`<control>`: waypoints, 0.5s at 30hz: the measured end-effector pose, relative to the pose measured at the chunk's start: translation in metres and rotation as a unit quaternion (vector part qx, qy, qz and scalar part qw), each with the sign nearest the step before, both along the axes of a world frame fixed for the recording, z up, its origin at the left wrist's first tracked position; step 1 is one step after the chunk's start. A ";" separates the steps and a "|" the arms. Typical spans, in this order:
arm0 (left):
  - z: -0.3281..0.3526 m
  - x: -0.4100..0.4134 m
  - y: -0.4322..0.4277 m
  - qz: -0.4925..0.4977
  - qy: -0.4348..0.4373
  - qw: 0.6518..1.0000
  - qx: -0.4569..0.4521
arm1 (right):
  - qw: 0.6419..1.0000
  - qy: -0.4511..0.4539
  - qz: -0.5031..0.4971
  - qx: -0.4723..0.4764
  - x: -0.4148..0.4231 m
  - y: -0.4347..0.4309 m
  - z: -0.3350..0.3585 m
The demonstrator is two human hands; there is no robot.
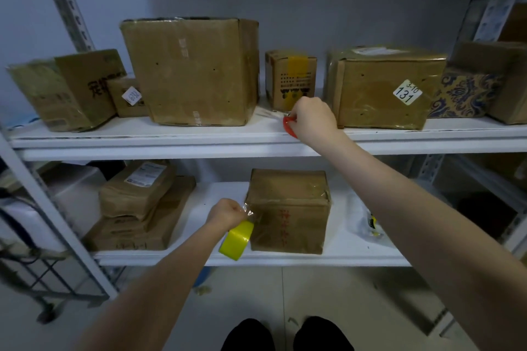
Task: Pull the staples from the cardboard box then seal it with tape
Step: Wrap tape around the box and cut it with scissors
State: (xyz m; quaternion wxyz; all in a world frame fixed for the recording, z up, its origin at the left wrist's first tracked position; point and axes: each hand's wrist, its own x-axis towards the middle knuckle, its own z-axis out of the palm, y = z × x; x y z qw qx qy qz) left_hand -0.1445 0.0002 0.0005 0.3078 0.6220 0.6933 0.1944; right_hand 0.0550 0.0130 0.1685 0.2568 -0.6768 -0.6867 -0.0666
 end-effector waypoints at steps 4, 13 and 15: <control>-0.007 0.000 0.001 -0.006 -0.005 1.000 0.001 | 0.996 0.022 0.008 -0.088 0.002 0.005 0.011; -0.020 -0.010 0.003 -0.018 -0.030 0.999 0.040 | 0.966 -0.118 0.214 0.088 -0.031 -0.040 -0.084; -0.022 -0.009 0.000 -0.034 -0.036 0.998 0.048 | 0.976 -0.162 0.130 -0.064 -0.031 -0.025 -0.123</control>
